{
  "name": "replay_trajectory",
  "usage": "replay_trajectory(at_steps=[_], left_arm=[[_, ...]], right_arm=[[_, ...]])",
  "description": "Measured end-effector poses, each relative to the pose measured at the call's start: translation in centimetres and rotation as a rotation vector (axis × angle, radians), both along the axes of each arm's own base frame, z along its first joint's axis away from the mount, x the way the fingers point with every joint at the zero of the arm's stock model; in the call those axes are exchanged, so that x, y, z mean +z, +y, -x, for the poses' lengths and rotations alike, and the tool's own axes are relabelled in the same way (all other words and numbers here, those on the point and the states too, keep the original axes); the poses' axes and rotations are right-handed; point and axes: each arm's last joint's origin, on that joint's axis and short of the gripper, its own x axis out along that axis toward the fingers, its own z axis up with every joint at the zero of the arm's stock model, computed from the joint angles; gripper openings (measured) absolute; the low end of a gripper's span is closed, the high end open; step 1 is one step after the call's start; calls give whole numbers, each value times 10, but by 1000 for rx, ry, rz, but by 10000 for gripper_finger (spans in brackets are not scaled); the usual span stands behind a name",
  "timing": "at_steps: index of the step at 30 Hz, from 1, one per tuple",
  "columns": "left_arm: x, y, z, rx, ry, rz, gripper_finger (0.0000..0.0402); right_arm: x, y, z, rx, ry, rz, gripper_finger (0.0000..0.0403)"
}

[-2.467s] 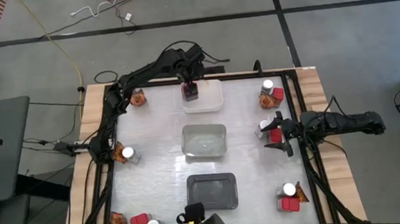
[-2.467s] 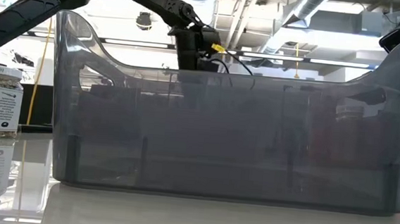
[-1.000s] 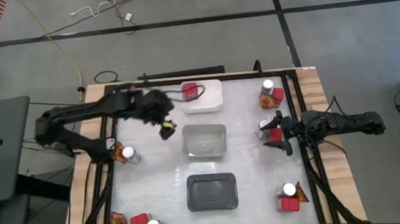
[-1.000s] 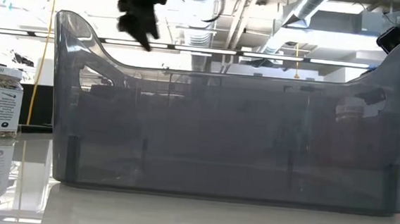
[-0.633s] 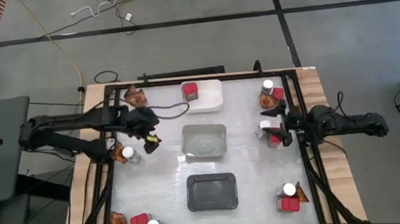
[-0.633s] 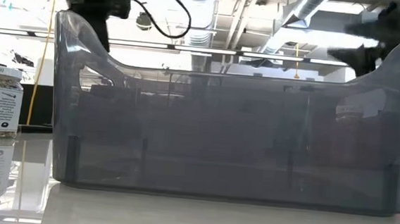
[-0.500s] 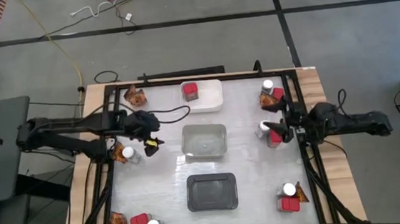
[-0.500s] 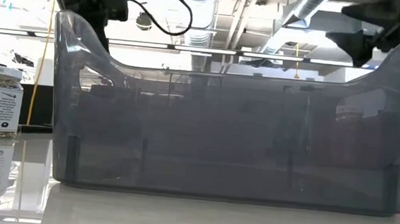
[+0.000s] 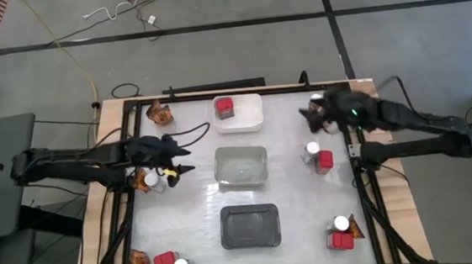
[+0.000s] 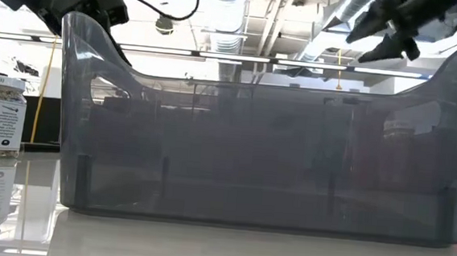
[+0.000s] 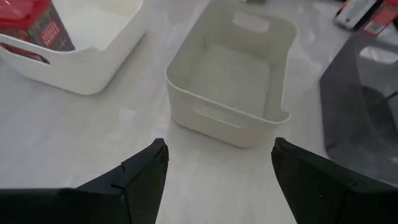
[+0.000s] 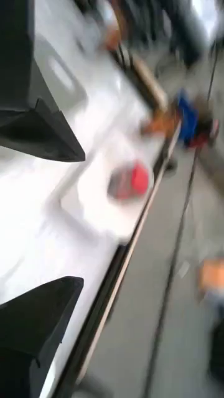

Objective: Sort spices by type
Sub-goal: Put the orange seasoning bag into the gray bin

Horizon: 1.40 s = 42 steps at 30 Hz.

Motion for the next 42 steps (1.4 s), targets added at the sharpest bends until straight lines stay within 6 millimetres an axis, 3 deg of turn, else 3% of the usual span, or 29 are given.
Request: replay_trajectory(at_steps=[3,8,17,29,42], left_arm=[[5,0,5,1,-33,-8,274],[9,2,9,16,-59,-17,274],[9,1,9,3,-66,23,274],[9,1,9,28,-77,69,274],[10,1,9,45,-87,87,274]], right_arm=[[14,-20,-11,-80,98,-66,327],[17,-48,-18,-160,341,-239,316],[-16,-68,-17,-137,681,-426,315],[-40,-97,-12,-55,821,-450,314],[-77,-97,-15,24,822,-476,268]])
